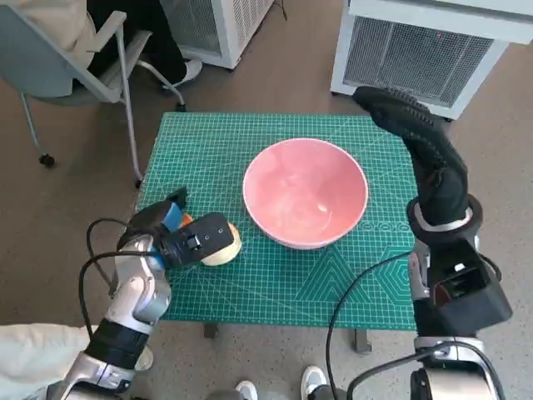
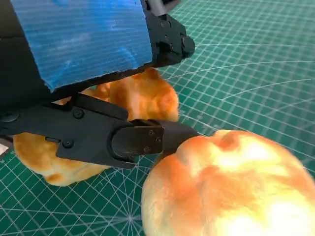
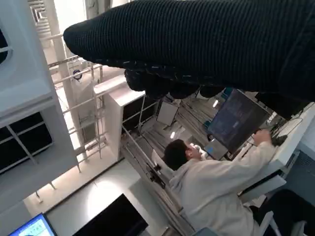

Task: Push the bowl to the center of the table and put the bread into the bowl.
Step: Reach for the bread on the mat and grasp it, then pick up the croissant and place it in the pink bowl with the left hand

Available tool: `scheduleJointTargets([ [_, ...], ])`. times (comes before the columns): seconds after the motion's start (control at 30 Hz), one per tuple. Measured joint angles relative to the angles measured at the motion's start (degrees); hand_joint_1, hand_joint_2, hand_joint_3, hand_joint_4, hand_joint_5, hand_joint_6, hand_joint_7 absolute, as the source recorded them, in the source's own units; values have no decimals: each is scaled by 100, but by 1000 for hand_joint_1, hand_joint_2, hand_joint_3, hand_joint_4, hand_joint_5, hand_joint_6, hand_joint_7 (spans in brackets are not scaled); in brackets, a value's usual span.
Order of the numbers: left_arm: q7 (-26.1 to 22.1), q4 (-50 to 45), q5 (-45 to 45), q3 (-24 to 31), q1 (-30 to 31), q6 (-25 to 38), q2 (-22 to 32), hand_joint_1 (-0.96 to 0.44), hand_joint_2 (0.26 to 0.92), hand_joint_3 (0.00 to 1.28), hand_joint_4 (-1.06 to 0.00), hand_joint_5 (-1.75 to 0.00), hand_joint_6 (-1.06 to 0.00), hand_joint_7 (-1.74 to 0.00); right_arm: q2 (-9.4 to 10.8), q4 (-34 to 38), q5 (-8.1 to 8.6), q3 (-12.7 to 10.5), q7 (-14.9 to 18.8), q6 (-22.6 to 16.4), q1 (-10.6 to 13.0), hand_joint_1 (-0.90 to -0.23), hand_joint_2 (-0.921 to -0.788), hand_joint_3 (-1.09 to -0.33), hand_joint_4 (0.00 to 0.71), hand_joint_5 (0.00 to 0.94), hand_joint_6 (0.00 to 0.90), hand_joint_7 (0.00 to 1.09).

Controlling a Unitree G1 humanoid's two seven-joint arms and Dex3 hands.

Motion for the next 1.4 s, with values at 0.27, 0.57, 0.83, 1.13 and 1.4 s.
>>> scheduleJointTargets([
  [0.27, 569, 320, -12, -69, -65, -74, -52, 207, 919, 218, -543, -1171, -491, -332, 3, -1, 122, 15, 97, 98, 0, -562, -921, -799, 260, 0, 96, 441],
  [0.57, 1175, 527, -164, 35, -90, -386, -45, 378, 640, 824, -434, -1655, -396, -110, 30, -1, 250, 34, 221, 113, 0, -559, -921, -793, 257, 0, 100, 445],
  [0.83, 1325, 525, -272, 56, -46, -529, -44, 379, 711, 568, -568, -1442, -481, -104, 68, 0, 252, 49, 282, 114, -1, -561, -921, -793, 257, 0, 97, 447],
  [1.13, 1309, 345, -456, 110, 24, -576, 38, 125, 837, 271, -612, -1279, -600, -950, 72, 49, 277, 45, 348, 111, -10, -558, -921, -794, 256, 0, 93, 449],
  [1.4, 1320, -539, -598, 247, 418, -668, 126, 11, 764, 398, -596, -1422, -648, -1054, 72, 105, 384, 36, 409, 101, -15, -551, -921, -795, 257, 0, 92, 452],
])
